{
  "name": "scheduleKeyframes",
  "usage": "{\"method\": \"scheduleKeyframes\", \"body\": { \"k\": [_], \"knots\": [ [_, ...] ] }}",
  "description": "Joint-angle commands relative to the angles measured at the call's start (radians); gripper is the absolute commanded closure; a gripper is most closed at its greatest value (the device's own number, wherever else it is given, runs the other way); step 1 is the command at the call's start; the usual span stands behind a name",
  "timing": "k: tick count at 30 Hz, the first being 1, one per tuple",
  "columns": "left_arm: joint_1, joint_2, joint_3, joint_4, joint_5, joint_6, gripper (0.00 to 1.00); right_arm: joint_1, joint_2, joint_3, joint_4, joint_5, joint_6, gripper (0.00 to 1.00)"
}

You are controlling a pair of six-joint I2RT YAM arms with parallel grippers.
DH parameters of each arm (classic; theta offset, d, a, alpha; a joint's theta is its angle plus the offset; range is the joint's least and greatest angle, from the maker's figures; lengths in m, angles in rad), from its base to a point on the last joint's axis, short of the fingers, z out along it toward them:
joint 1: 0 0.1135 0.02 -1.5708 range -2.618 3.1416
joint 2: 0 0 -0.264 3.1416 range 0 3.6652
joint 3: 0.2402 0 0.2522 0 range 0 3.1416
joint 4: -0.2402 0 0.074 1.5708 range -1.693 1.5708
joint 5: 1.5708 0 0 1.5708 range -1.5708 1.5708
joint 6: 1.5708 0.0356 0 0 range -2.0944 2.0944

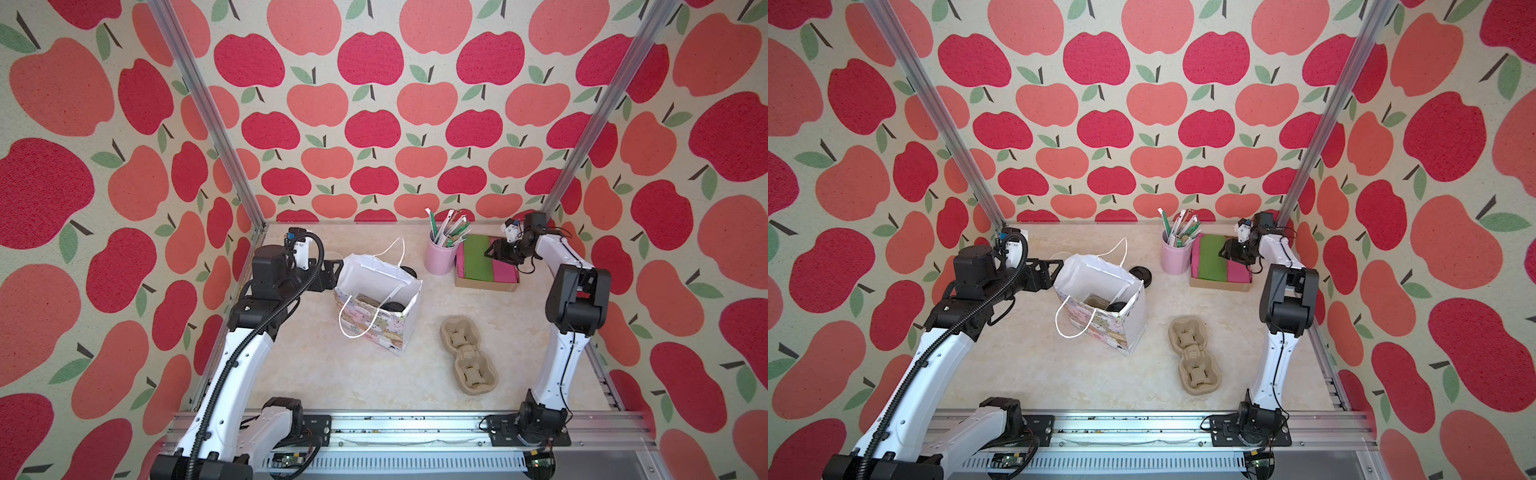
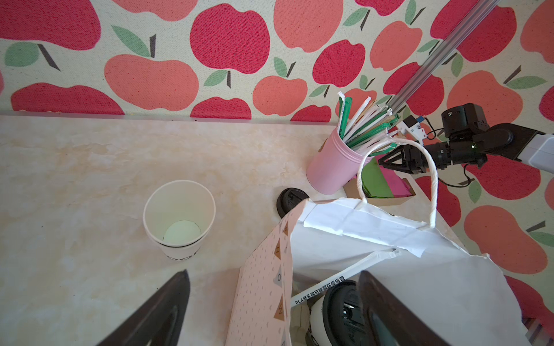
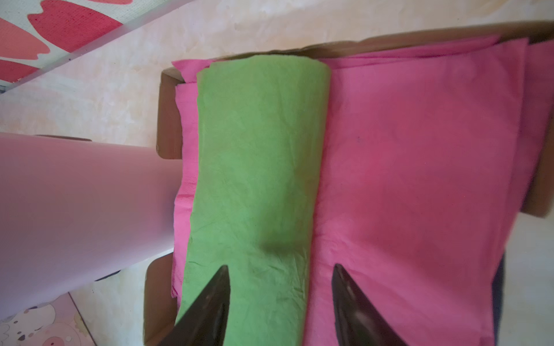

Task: Pack a coffee takeout order
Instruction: Pick up the napkin from the napkin box.

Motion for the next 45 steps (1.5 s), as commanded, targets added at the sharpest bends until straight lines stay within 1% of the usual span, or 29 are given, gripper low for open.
{"method": "scheduleKeyframes", "body": {
  "k": [1,18,24,29,33,37,45],
  "knots": [
    [0.005,-0.019,-0.008,0.021,0.011,-0.006,0.10,0.002,0.015,0.031,-0.018,-0.009,0.011,0.49],
    [0.006,-0.020,-0.008,0.019,0.016,-0.003,0.10,0.058,0.069,0.071,-0.066,0.132,-0.008,0.65],
    [0.008,-0.028,-0.017,0.023,0.014,-0.005,0.10,0.079,0.082,0.085,-0.102,0.173,-0.034,0.77],
    [0.009,-0.037,-0.021,0.022,0.015,-0.006,0.10,0.078,0.059,0.081,-0.096,0.170,-0.028,0.88],
    [0.011,-0.046,-0.023,0.020,0.013,-0.007,0.10,0.079,0.014,0.055,-0.061,0.143,-0.010,0.95],
    [0.013,-0.056,-0.024,0.019,0.011,-0.008,0.10,0.079,-0.074,-0.017,0.032,0.128,0.017,1.00],
    [0.015,-0.073,-0.023,0.012,0.009,-0.008,0.10,0.079,-0.272,-0.141,0.166,0.122,0.037,1.00]
  ]
}}
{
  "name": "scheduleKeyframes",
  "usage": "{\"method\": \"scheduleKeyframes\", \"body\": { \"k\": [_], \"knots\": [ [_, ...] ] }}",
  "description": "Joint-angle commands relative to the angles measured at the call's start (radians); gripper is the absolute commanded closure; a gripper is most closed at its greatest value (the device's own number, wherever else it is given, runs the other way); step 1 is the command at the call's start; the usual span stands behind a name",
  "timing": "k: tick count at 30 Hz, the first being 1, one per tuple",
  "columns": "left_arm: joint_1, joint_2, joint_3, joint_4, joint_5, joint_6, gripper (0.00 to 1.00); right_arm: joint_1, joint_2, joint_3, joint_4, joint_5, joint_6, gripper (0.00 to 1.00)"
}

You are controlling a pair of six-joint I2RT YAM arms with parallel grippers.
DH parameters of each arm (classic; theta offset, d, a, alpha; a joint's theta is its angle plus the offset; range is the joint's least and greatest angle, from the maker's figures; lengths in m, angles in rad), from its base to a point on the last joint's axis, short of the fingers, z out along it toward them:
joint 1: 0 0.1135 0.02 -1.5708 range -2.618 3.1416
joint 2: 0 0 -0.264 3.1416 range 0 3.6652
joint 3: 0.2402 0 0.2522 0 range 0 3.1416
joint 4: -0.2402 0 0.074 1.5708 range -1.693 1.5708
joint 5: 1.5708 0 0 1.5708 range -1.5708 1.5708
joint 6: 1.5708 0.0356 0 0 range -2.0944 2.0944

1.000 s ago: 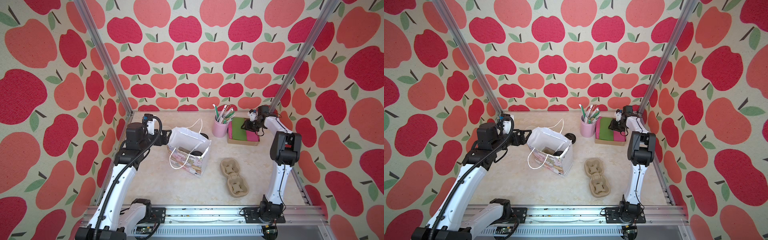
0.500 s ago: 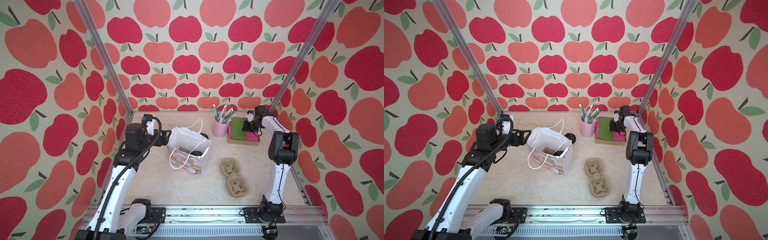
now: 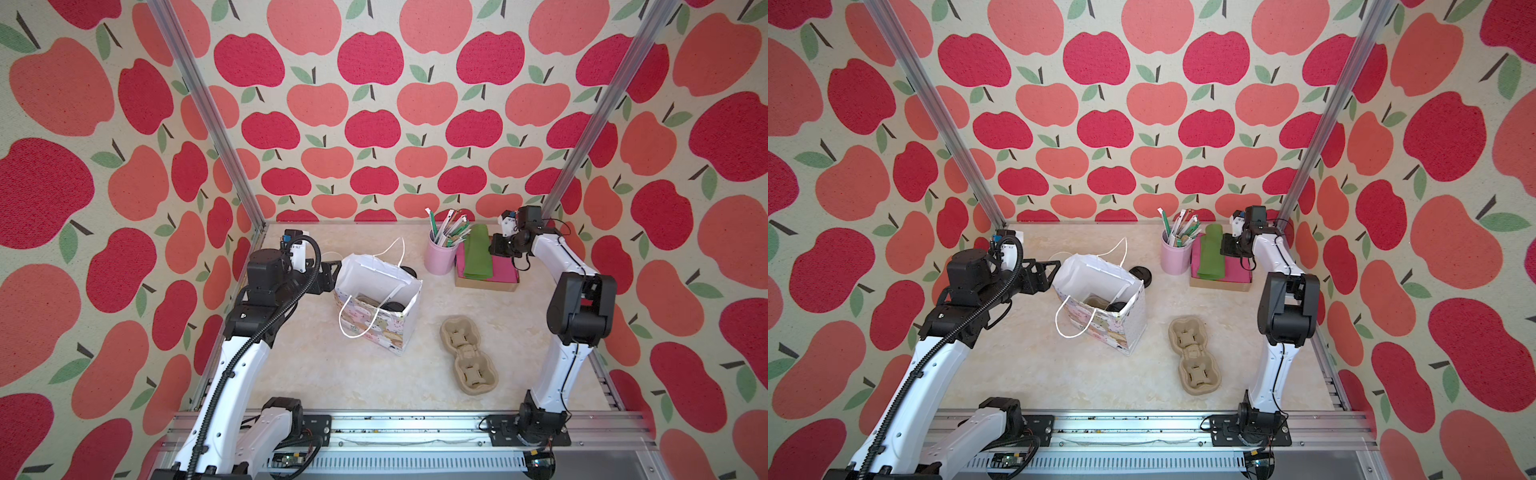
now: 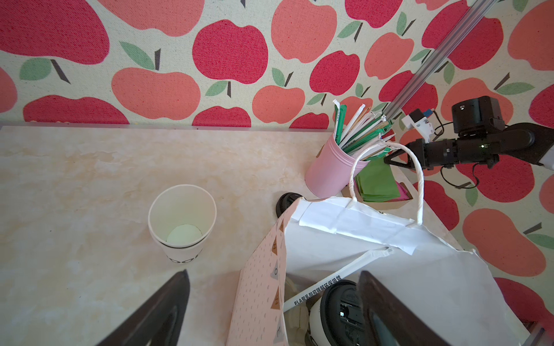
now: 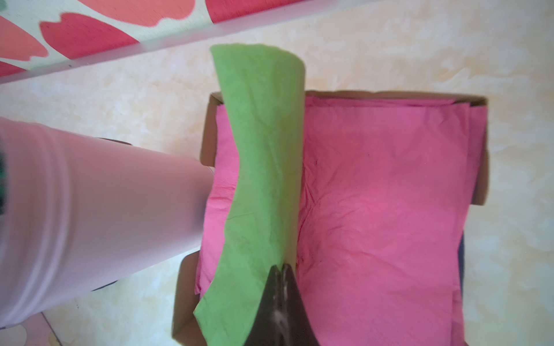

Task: Pack a coffee takeout order
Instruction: Pick up the napkin from the napkin box.

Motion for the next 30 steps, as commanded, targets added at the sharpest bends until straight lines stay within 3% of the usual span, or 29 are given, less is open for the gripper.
{"method": "scheduleKeyframes", "body": {
  "k": [1,10,20,26,30],
  "knots": [
    [0.006,-0.020,-0.008,0.010,0.010,-0.009,0.10,0.002,-0.099,-0.043,0.084,-0.018,0.020,1.00],
    [0.008,-0.042,-0.003,0.020,0.025,-0.011,0.10,0.006,-0.336,-0.134,0.136,0.008,0.028,1.00],
    [0.006,-0.069,0.000,0.074,0.096,-0.028,0.10,0.085,-0.573,-0.103,0.098,-0.024,0.029,1.00],
    [0.008,-0.069,0.016,0.062,0.107,-0.016,0.10,0.215,-0.640,-0.009,0.097,-0.120,0.100,1.00],
    [0.006,-0.067,0.013,0.076,0.120,-0.035,0.10,0.355,-0.669,0.009,0.156,-0.137,0.133,1.00]
  ]
}}
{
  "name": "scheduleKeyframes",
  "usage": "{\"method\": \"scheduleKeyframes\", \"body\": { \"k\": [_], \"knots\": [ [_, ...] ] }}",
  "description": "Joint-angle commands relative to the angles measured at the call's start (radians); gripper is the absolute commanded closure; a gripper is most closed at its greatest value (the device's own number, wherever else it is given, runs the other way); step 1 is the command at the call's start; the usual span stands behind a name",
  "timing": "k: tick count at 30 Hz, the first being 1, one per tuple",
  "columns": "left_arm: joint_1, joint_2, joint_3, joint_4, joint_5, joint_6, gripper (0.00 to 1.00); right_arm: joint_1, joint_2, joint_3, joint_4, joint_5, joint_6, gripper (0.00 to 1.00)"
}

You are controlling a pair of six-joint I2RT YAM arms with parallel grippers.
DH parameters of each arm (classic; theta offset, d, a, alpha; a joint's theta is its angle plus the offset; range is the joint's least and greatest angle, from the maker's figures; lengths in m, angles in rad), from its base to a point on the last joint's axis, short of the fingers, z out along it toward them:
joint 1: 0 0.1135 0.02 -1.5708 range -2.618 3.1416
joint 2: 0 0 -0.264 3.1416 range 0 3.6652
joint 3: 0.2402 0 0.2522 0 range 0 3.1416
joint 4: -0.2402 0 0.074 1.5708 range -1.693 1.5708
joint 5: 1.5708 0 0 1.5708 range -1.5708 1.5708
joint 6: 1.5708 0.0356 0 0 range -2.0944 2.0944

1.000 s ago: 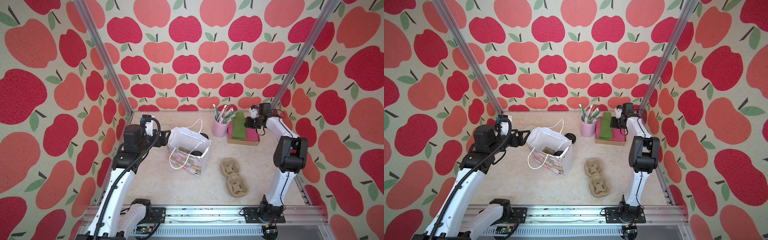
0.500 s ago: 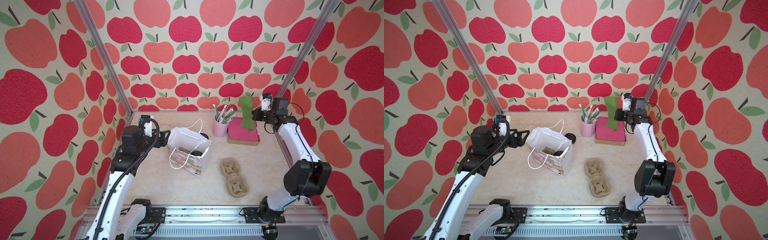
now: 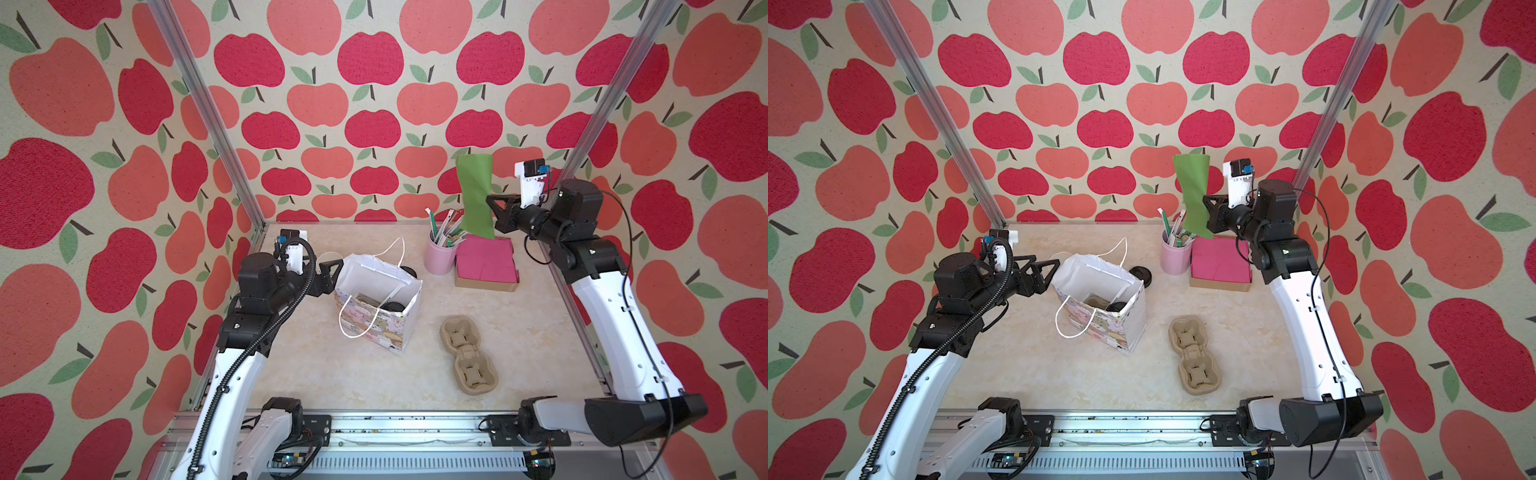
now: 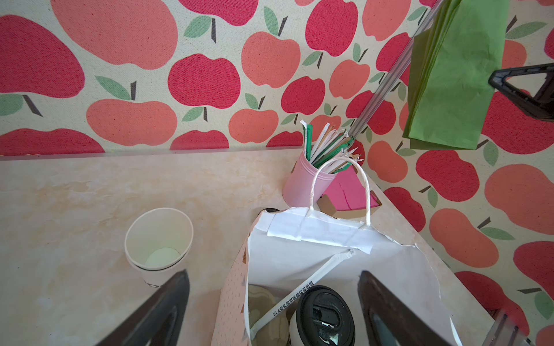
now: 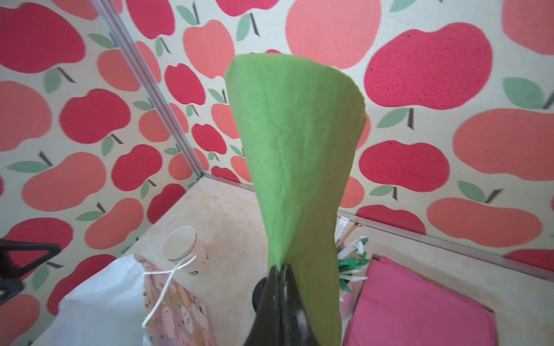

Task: Pack a coffee takeout order
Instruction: Pick up the napkin from the napkin box, then place the napkin in the takeout bag.

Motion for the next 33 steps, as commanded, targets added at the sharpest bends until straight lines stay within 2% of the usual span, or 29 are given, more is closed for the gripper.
{"method": "scheduleKeyframes", "body": {
  "k": [1,6,10,16,23,33],
  "knots": [
    [0.004,-0.006,0.005,0.047,0.035,-0.019,0.10,0.093,-0.029,0.029,0.051,-0.049,0.056,1.00],
    [0.004,0.009,0.011,0.059,0.039,-0.035,0.10,0.267,-0.017,0.030,0.149,-0.035,0.093,1.00],
    [0.000,0.006,0.002,0.073,0.033,-0.050,0.10,0.399,0.006,0.018,0.203,0.004,0.064,1.00],
    [-0.001,-0.001,0.003,0.061,0.027,-0.054,0.10,0.512,0.022,-0.055,0.333,0.020,0.103,1.00],
    [0.000,-0.003,0.012,0.050,0.020,-0.048,0.10,0.600,0.058,-0.103,0.394,0.053,0.119,1.00],
    [-0.001,-0.005,0.017,0.045,0.009,-0.040,0.10,0.616,0.089,-0.195,0.461,0.080,0.170,1.00]
  ]
}}
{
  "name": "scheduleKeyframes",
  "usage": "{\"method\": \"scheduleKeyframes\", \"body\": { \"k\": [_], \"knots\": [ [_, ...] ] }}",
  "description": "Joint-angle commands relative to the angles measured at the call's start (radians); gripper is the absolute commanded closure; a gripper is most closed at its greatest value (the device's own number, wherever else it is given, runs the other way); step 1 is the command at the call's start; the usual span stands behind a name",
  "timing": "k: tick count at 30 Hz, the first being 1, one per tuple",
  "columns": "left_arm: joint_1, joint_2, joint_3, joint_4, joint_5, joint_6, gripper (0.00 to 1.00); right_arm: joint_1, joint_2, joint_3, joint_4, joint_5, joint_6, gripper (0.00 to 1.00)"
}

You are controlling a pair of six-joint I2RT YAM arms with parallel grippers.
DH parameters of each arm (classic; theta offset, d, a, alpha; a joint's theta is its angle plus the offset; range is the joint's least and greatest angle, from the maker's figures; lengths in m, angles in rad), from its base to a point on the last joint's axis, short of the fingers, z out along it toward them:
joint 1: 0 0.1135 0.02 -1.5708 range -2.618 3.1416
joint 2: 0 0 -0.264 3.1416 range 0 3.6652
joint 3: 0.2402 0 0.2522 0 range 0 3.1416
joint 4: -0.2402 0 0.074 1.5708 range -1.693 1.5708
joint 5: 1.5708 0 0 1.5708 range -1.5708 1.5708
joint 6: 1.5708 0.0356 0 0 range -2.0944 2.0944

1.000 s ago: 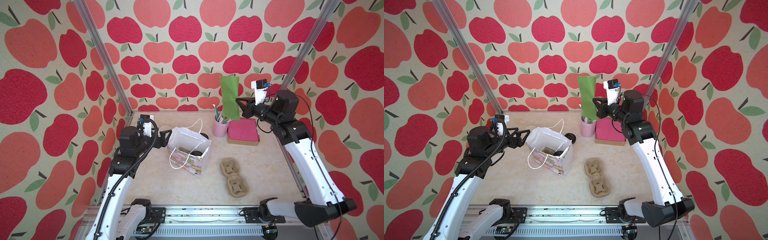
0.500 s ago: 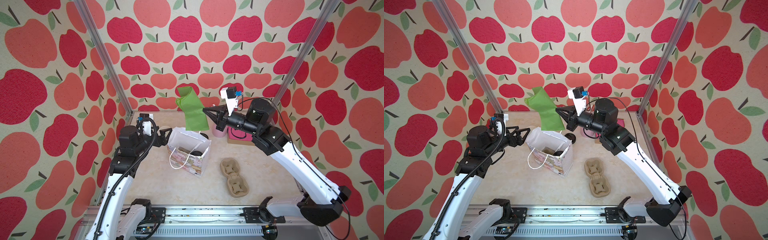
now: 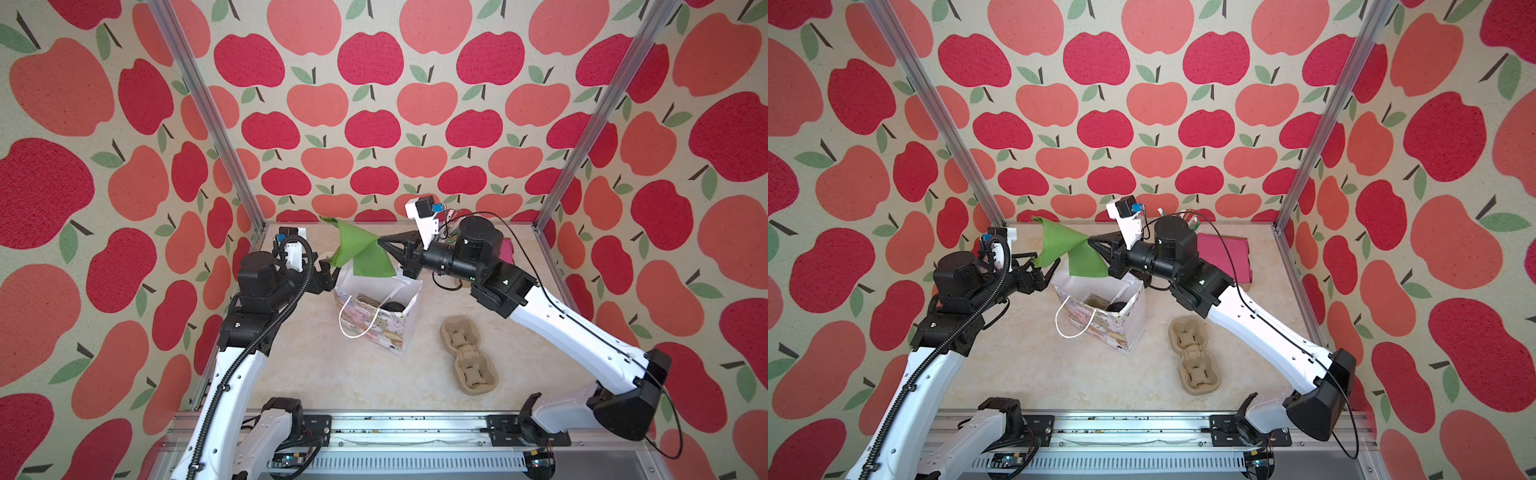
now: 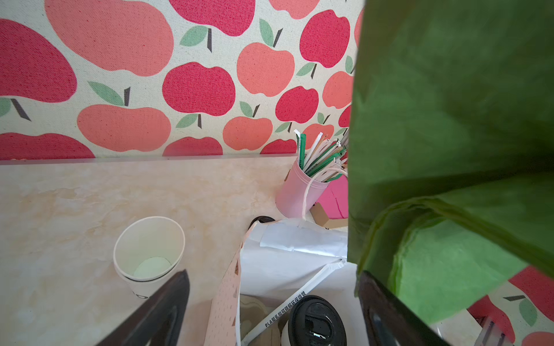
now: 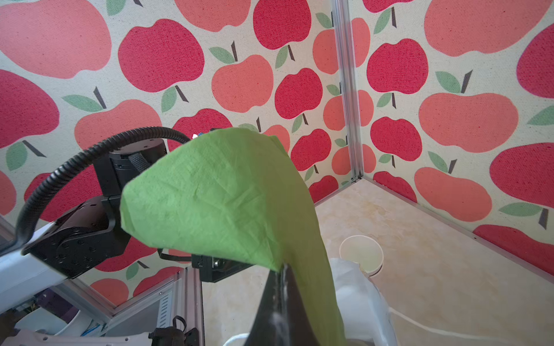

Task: Pack a coffee takeout order
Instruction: Place the napkin in the takeout bag.

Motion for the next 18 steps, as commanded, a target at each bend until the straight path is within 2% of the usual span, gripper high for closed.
{"method": "scheduleKeyframes", "body": {
  "k": [1,18],
  "knots": [
    [-0.001,-0.012,0.018,-0.001,-0.003,-0.003,0.10,0.007,0.010,-0.028,0.064,0.017,0.037,1.00],
    [-0.001,-0.020,0.011,-0.006,-0.016,0.003,0.10,0.007,0.029,-0.149,0.147,0.018,0.122,1.00]
  ]
}}
